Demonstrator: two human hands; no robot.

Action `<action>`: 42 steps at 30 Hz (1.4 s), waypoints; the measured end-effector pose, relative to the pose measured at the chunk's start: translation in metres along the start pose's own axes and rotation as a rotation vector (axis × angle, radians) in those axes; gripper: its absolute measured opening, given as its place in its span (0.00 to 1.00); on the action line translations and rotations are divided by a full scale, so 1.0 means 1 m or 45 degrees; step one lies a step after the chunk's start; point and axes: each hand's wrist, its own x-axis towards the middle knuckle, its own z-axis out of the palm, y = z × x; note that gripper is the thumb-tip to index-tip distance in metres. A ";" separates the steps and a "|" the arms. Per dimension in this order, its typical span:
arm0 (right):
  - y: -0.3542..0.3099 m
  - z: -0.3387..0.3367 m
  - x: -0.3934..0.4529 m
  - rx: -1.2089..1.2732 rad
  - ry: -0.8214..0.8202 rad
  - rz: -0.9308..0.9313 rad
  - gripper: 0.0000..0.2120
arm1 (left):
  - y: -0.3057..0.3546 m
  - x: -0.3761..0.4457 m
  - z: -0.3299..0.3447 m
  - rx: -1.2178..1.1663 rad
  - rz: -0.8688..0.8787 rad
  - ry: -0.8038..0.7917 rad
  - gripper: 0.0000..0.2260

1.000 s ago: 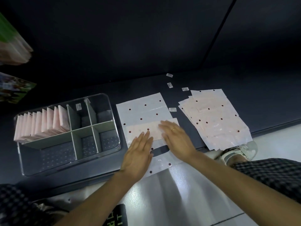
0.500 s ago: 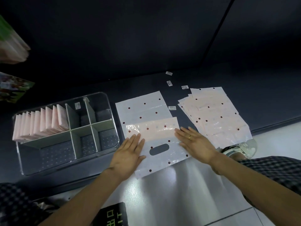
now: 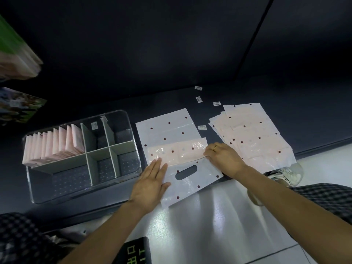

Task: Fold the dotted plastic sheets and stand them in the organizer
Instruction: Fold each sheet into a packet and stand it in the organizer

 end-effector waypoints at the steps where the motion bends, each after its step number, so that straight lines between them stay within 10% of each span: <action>1: 0.000 -0.002 0.003 -0.009 0.008 0.000 0.16 | 0.001 0.000 -0.001 -0.016 -0.012 -0.009 0.28; 17: -0.084 -0.059 -0.011 0.296 0.126 -0.458 0.05 | 0.047 -0.024 0.001 -0.463 -0.093 0.210 0.15; 24: -0.075 -0.050 0.003 0.912 -0.375 0.335 0.17 | 0.040 -0.024 0.001 -0.780 -0.390 0.324 0.07; 29: -0.063 -0.029 0.016 1.345 -0.407 0.780 0.04 | 0.043 -0.020 -0.004 -1.068 -0.591 0.388 0.06; 42: -0.081 0.003 0.033 1.048 -0.446 1.072 0.13 | 0.045 -0.036 0.002 -0.506 -0.292 0.404 0.29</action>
